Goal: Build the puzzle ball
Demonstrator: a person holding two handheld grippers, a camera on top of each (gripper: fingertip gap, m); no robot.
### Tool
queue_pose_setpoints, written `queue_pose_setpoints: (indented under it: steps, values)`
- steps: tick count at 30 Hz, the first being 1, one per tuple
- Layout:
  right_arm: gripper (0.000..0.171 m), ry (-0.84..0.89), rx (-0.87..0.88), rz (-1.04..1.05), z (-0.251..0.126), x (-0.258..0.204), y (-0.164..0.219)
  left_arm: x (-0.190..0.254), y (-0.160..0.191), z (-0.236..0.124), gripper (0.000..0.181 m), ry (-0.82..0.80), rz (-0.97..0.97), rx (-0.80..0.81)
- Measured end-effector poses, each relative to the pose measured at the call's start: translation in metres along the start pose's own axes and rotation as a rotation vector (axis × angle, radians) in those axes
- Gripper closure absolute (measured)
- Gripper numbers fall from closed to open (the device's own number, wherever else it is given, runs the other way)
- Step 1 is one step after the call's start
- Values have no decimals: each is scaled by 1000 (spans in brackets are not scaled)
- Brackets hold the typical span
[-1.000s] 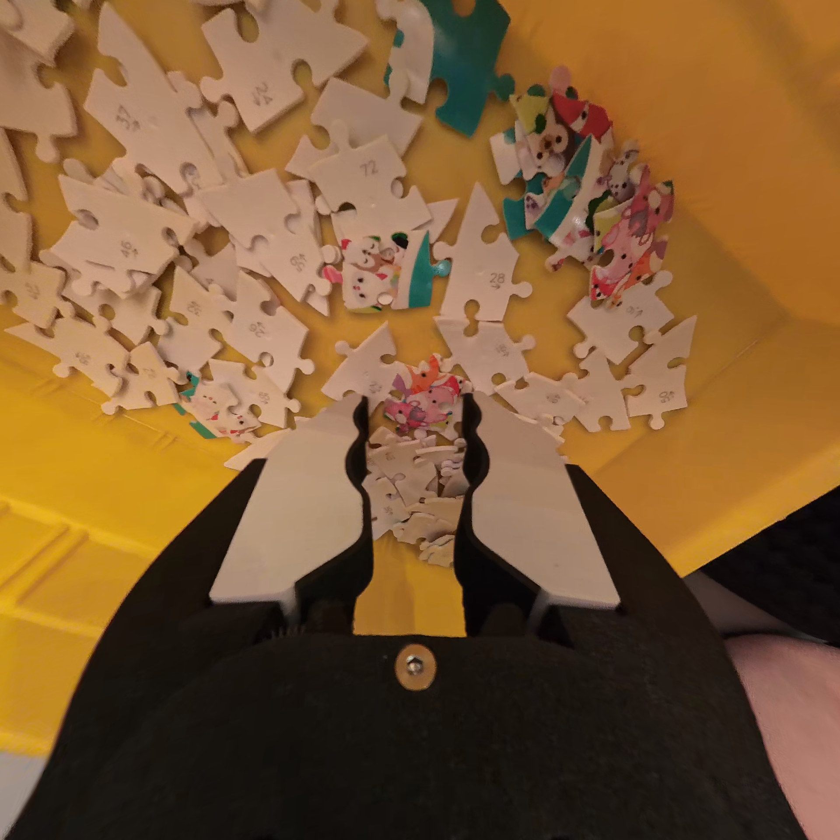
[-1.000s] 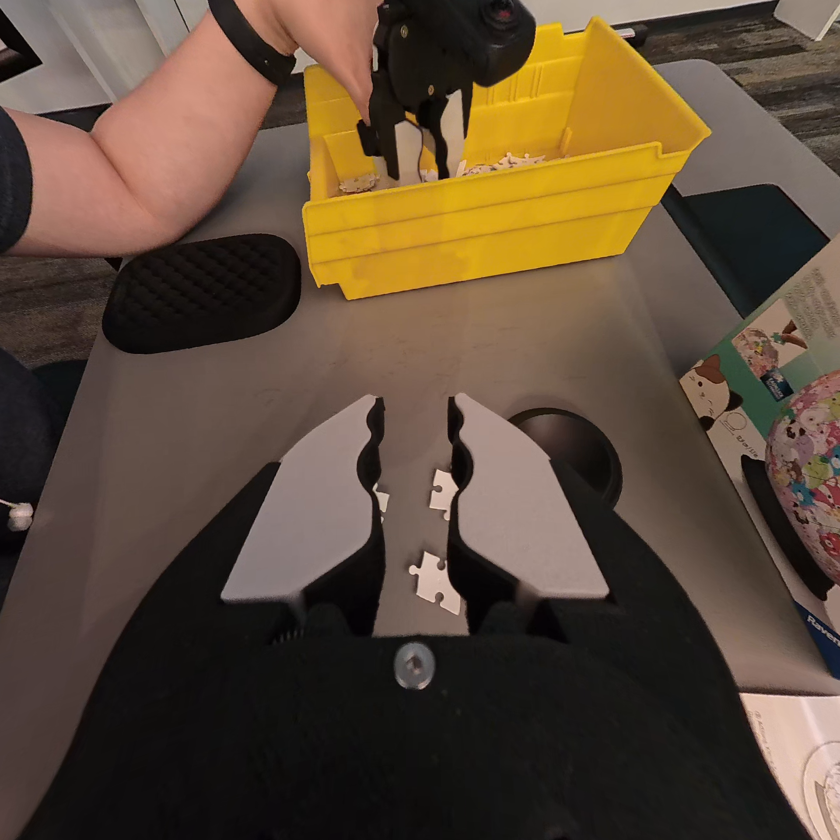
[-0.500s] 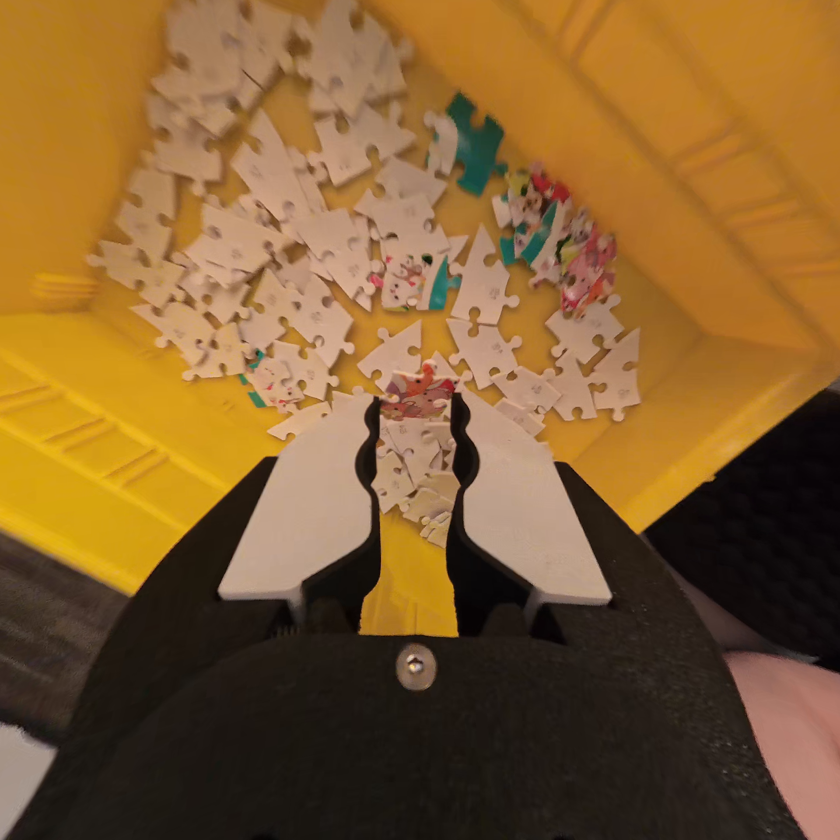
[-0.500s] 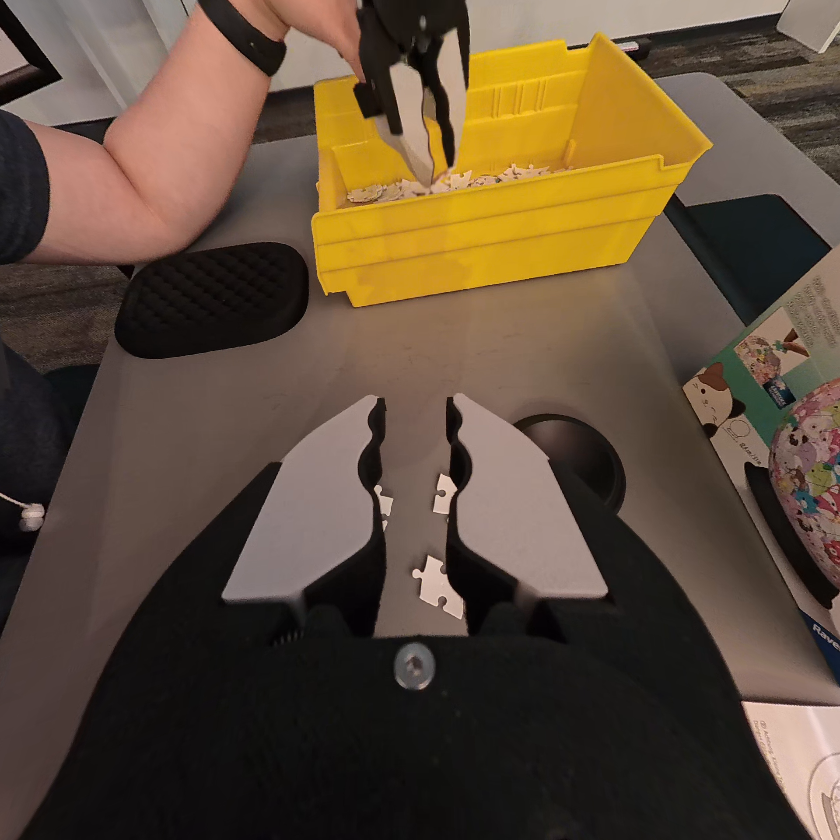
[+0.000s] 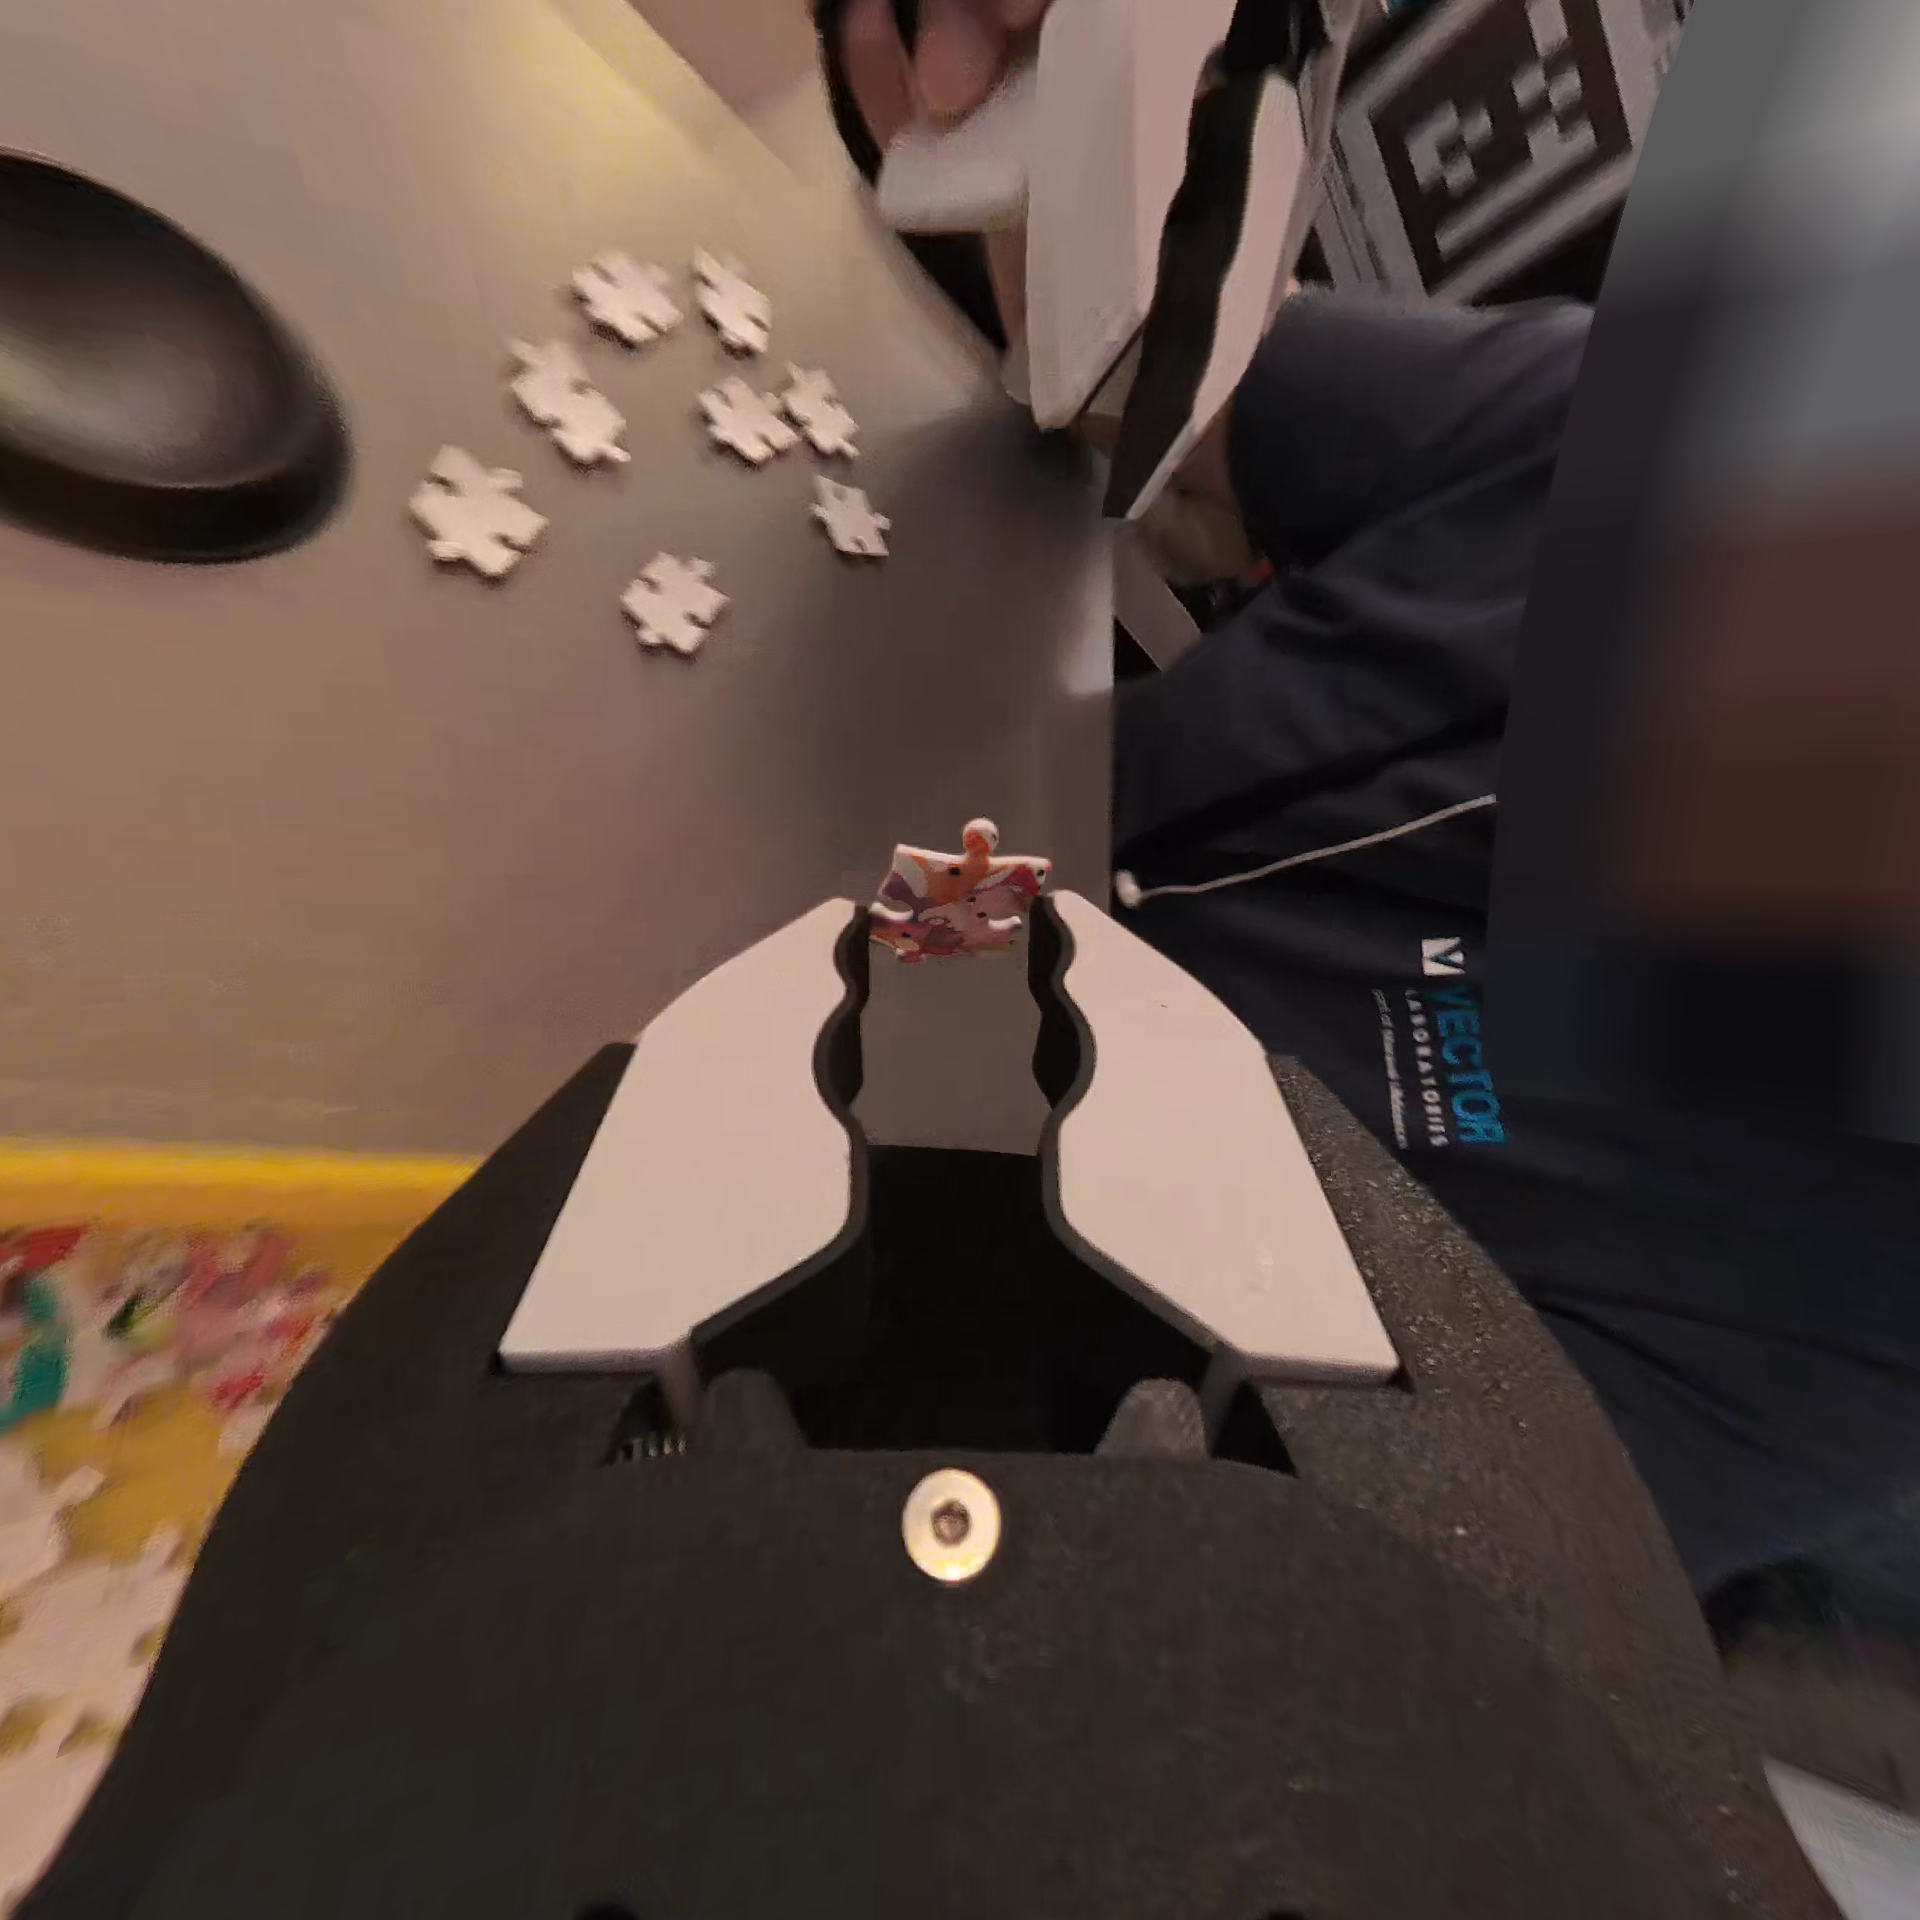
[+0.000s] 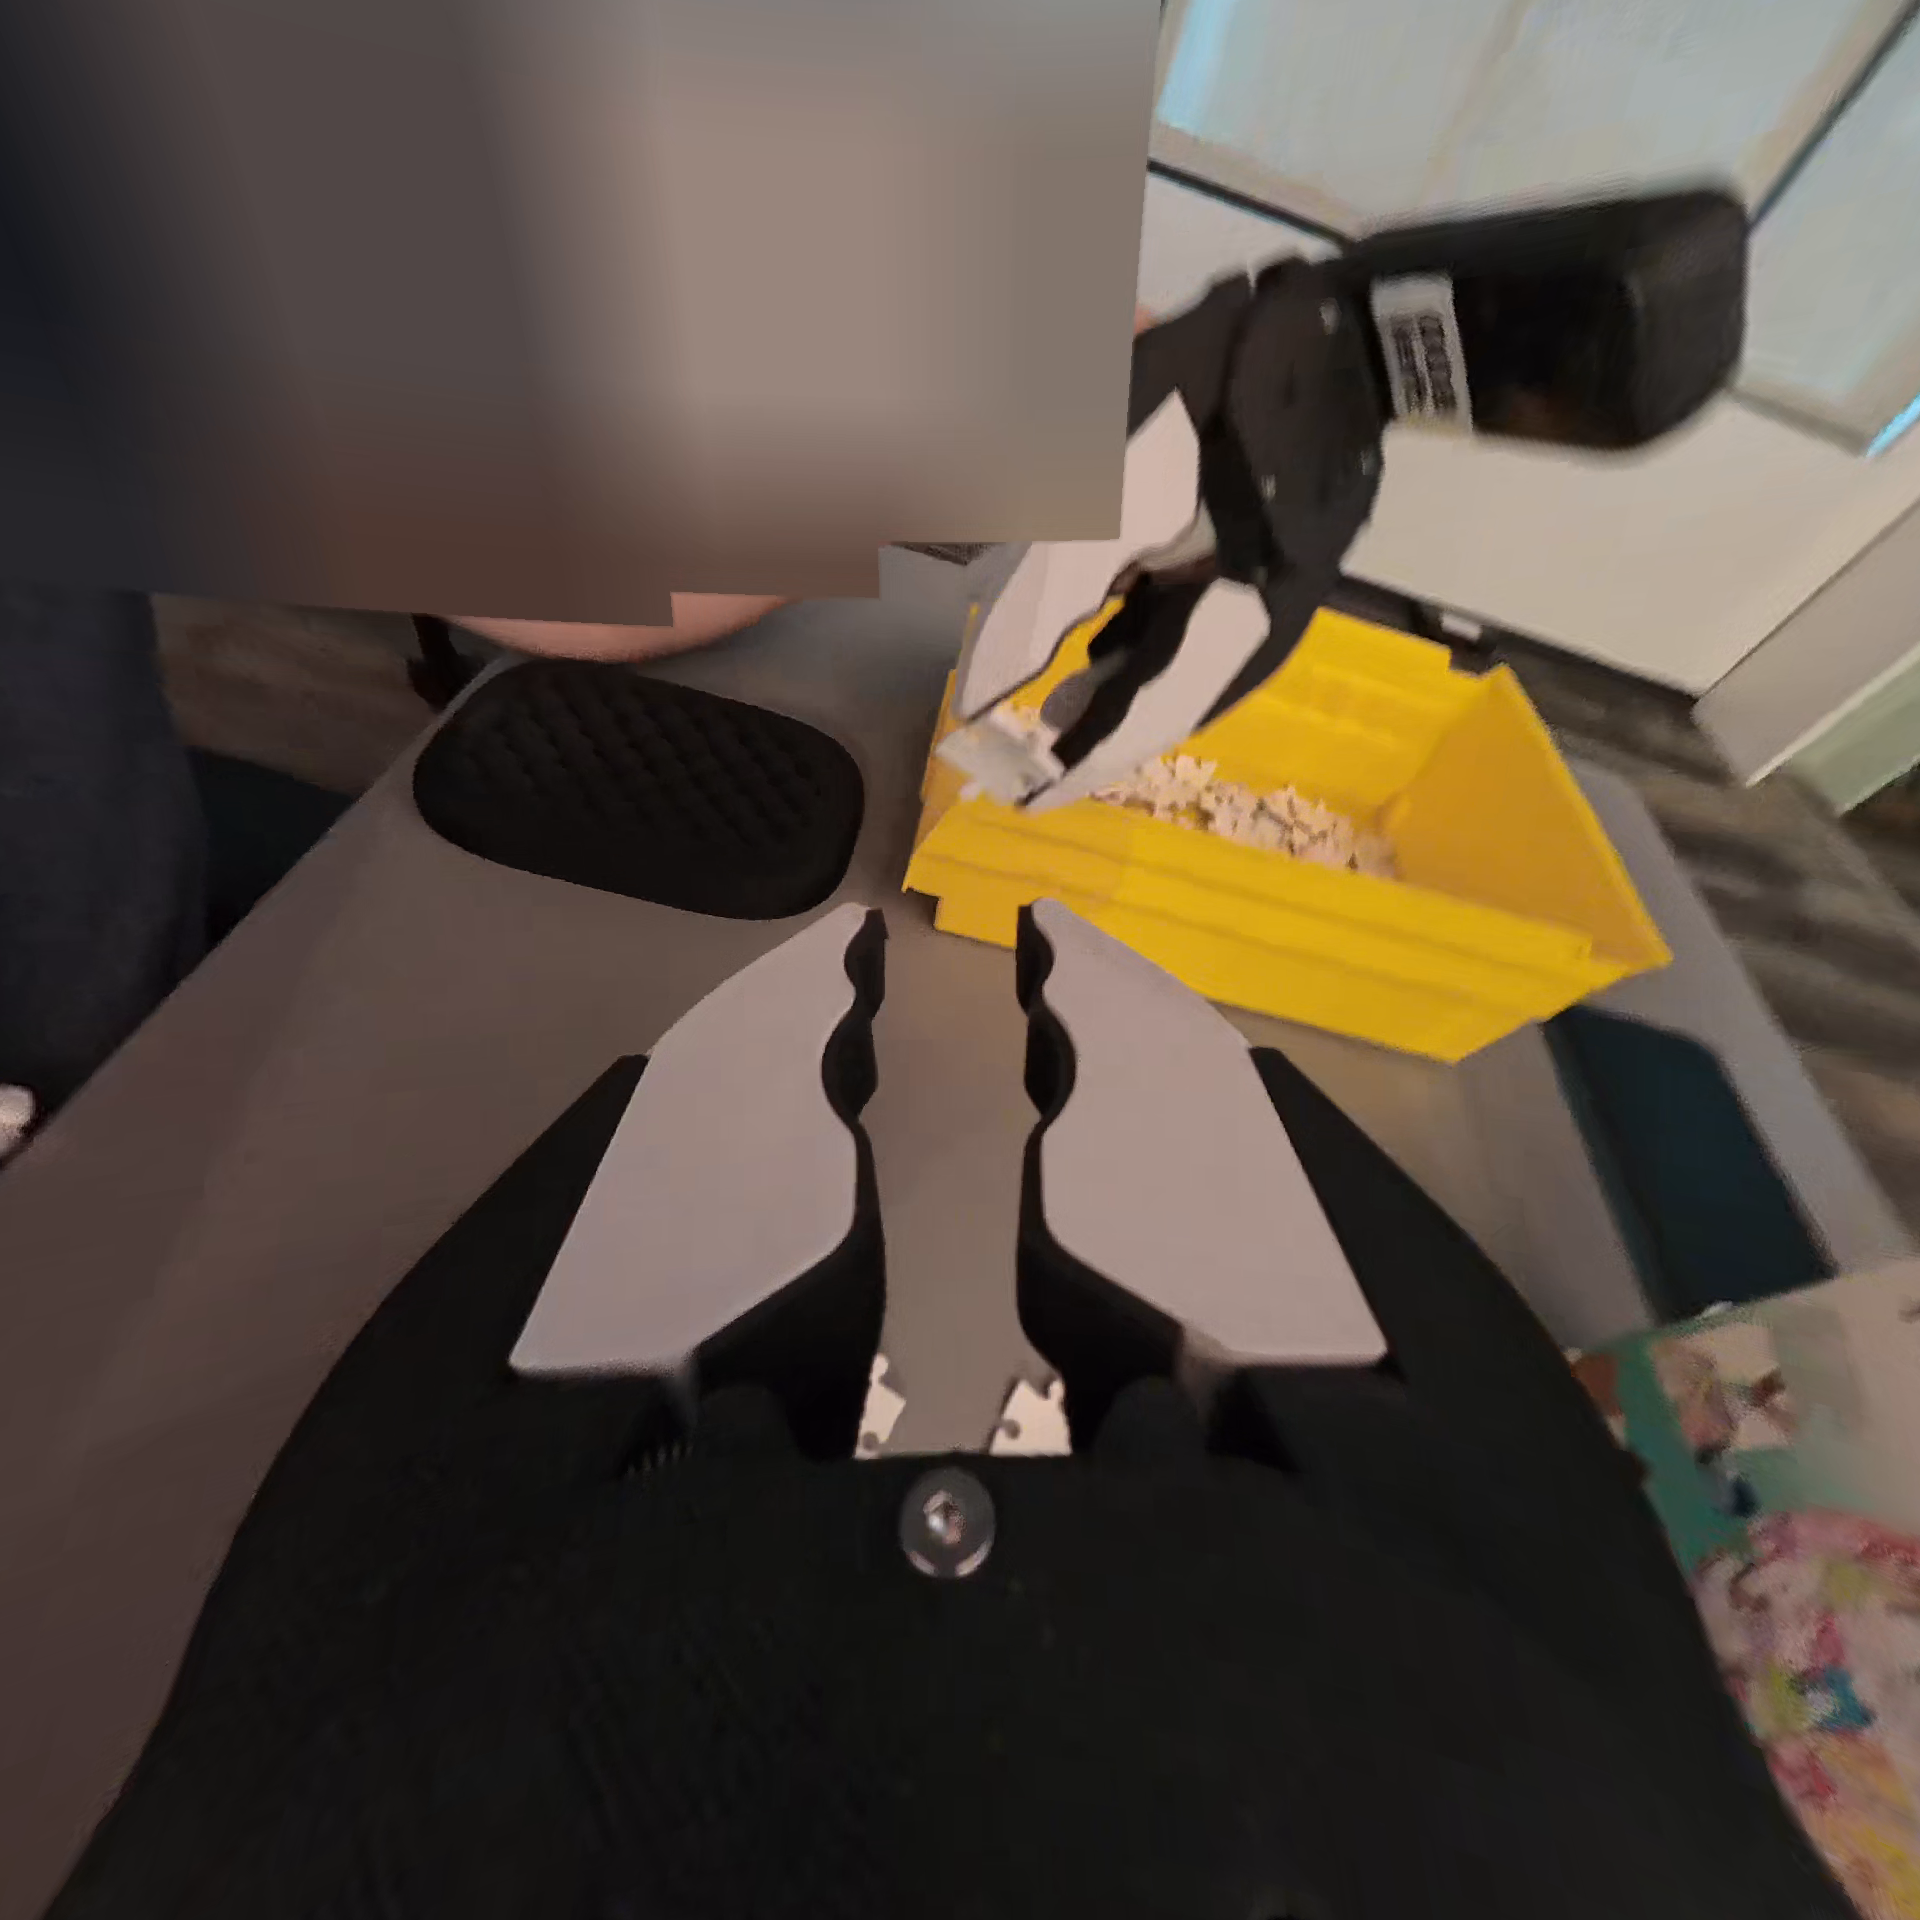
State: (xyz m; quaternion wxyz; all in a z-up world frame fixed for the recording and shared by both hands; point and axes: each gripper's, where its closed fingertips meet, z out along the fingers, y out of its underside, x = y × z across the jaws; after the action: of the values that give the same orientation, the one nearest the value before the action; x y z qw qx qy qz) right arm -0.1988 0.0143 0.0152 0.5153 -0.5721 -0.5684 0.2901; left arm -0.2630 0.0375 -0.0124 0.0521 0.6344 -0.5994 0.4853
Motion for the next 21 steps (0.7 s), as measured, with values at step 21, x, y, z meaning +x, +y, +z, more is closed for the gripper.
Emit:
queue_pose_setpoints:
  steps: [21]
  values:
    - [168,-201,-36,315,40,-18,19,22,-12,27,159,151,9,-24]
